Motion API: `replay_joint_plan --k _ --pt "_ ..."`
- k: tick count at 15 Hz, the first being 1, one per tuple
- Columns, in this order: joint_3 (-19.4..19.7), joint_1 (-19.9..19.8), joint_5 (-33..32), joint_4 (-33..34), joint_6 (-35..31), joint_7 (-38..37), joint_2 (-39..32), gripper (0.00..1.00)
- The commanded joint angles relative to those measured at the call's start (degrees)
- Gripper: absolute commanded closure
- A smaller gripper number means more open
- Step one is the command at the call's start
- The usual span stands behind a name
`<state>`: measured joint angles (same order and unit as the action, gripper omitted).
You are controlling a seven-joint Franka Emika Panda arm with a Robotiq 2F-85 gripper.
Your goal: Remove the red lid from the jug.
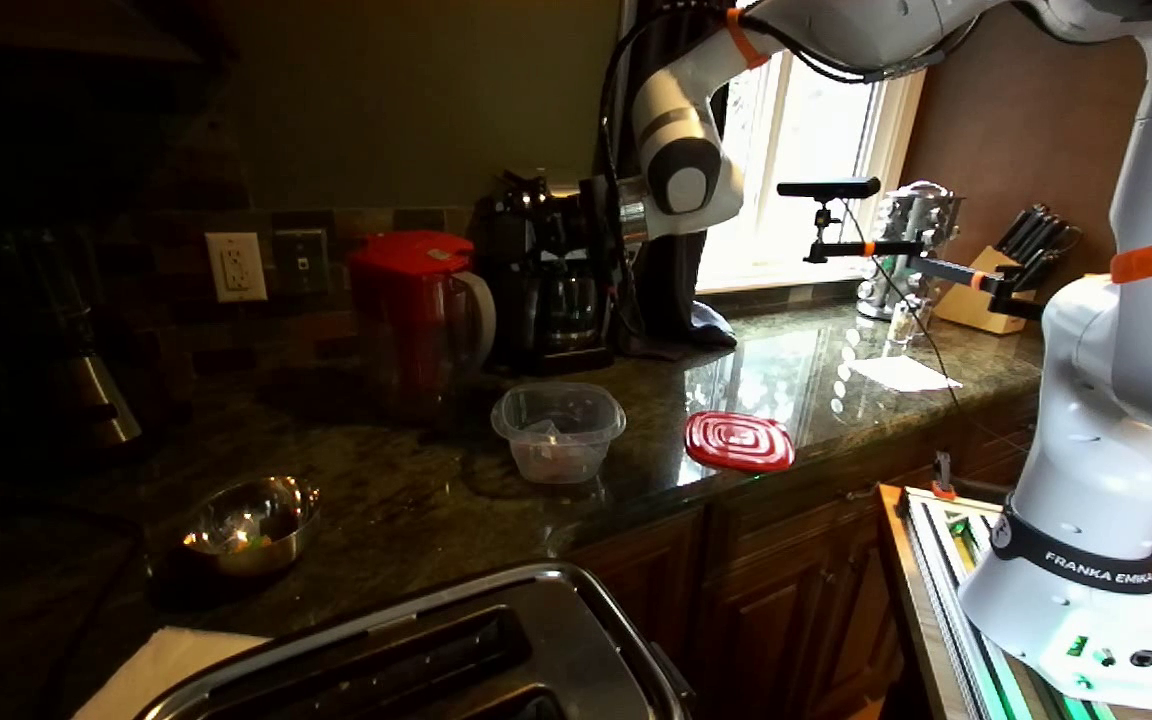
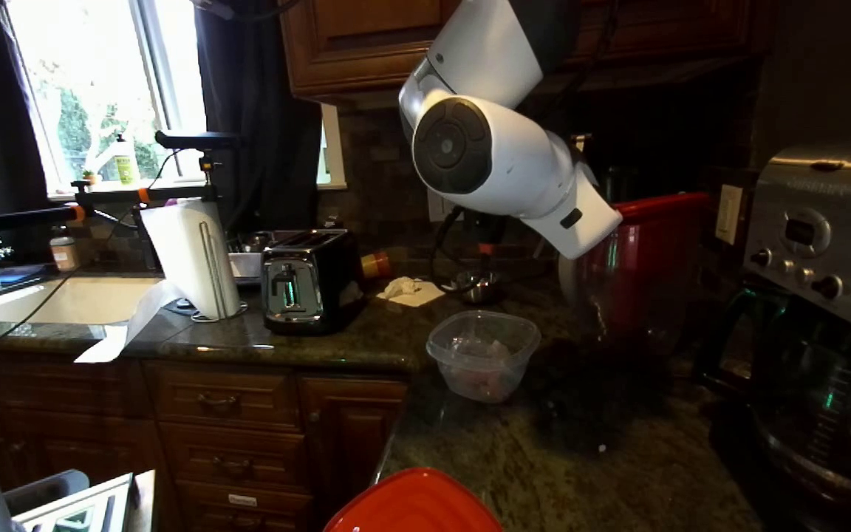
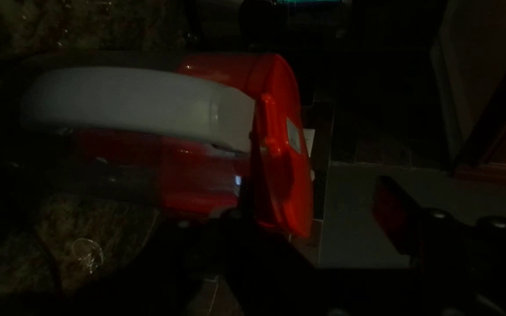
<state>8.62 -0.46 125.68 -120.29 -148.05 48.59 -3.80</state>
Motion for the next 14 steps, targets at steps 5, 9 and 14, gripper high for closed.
replay_joint_plan --k 5,9,14 --pt "0.09 0.36 12.64 2.32 0.25 19.10 -1.61 0.00" --pt "-0.09 0.92 17.20 4.45 0.34 25.75 -3.75 0.01" --pt "-0.11 1.68 19.50 7.22 -0.23 29.61 -7.15 0.00"
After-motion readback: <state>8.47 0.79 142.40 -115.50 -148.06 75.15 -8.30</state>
